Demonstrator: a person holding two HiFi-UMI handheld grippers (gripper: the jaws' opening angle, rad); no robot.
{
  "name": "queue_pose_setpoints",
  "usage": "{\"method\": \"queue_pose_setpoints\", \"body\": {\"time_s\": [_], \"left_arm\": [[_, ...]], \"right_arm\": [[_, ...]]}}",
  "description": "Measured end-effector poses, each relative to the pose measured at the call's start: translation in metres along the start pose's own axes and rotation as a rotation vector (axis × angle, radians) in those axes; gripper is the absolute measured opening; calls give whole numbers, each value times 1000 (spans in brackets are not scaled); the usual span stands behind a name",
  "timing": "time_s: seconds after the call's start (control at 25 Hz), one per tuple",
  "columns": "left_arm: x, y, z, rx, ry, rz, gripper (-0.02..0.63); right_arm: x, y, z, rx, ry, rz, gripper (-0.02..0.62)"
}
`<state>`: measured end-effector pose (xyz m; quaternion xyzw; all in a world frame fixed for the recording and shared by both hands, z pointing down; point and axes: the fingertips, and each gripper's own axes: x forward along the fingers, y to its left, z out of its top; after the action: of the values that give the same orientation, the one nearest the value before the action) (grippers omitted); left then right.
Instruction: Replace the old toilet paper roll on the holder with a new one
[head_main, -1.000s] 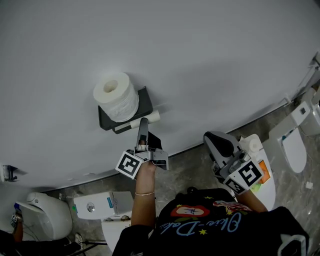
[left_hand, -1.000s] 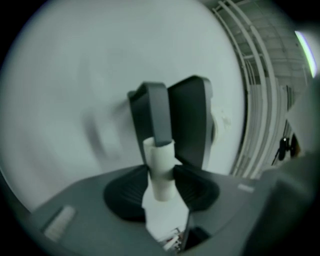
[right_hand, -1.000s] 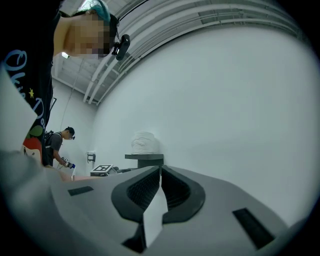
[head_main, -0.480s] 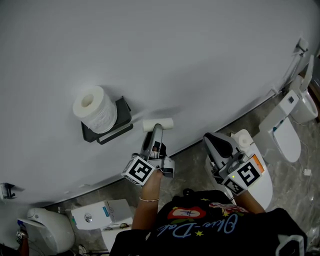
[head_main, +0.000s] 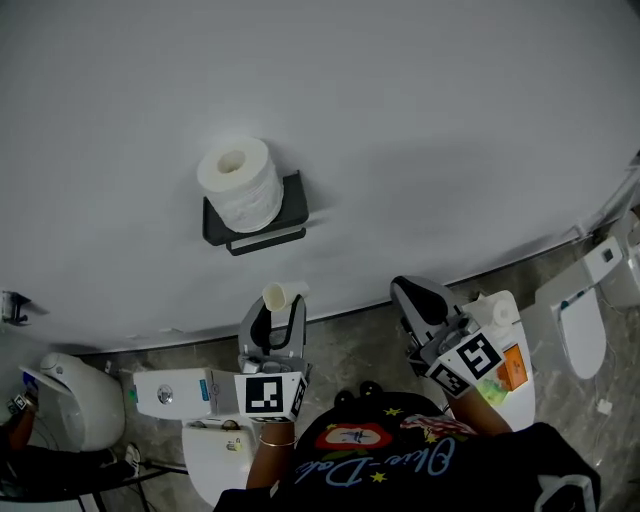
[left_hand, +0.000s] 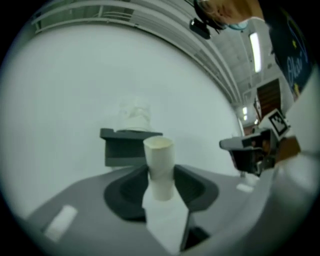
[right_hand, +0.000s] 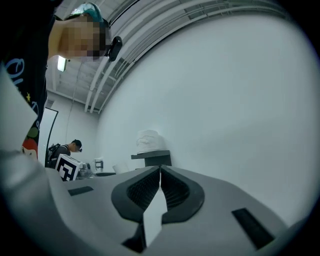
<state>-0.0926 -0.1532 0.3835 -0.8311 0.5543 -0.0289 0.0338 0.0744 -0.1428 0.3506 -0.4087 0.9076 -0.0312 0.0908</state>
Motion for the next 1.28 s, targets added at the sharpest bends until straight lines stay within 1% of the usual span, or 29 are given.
{"method": "queue_pose_setpoints", "body": {"time_s": [0.08, 0.12, 0.24, 0.4, 0.52, 0.64, 0.8, 0.88, 0.96, 1.0, 1.08, 1.16, 1.2, 1.28], "left_arm": [[-10, 8, -8, 6, 55, 34, 160], [-15, 11, -11, 6, 65, 47, 158], [-23, 18, -8, 12, 47, 79, 158], [-31, 25, 0, 21, 28, 114, 160], [-34, 25, 0, 43, 31, 117, 160], [-36, 28, 2, 22, 26, 132, 160], [-37, 29, 4, 23, 27, 139, 161], [-39, 31, 5, 16, 20, 144, 161], [-40, 32, 5, 20, 13, 143, 161], [-41, 33, 6, 16, 9, 143, 161], [-44, 36, 7, 4, 3, 150, 161], [-47, 40, 7, -11, -1, 162, 161], [-48, 42, 7, -18, -1, 168, 161], [-50, 44, 9, -30, -13, 172, 161]], "right_arm": [[9, 8, -4, 8, 6, 35, 14], [12, 12, -6, 11, 9, 51, 14], [20, 20, -8, 12, 14, 85, 14], [25, 25, -11, 11, 22, 106, 14], [26, 27, -12, 13, 26, 114, 14], [28, 28, -15, 15, 29, 118, 14], [30, 32, -17, -7, 35, 136, 14], [34, 35, -13, -54, 35, 166, 14], [43, 39, 1, -109, 35, 228, 14], [49, 43, 11, -134, 44, 277, 14], [64, 55, 37, -199, 79, 404, 14], [83, 68, 65, -322, 121, 526, 14], [93, 73, 78, -398, 147, 565, 26], [115, 83, 98, -555, 198, 622, 160]]}}
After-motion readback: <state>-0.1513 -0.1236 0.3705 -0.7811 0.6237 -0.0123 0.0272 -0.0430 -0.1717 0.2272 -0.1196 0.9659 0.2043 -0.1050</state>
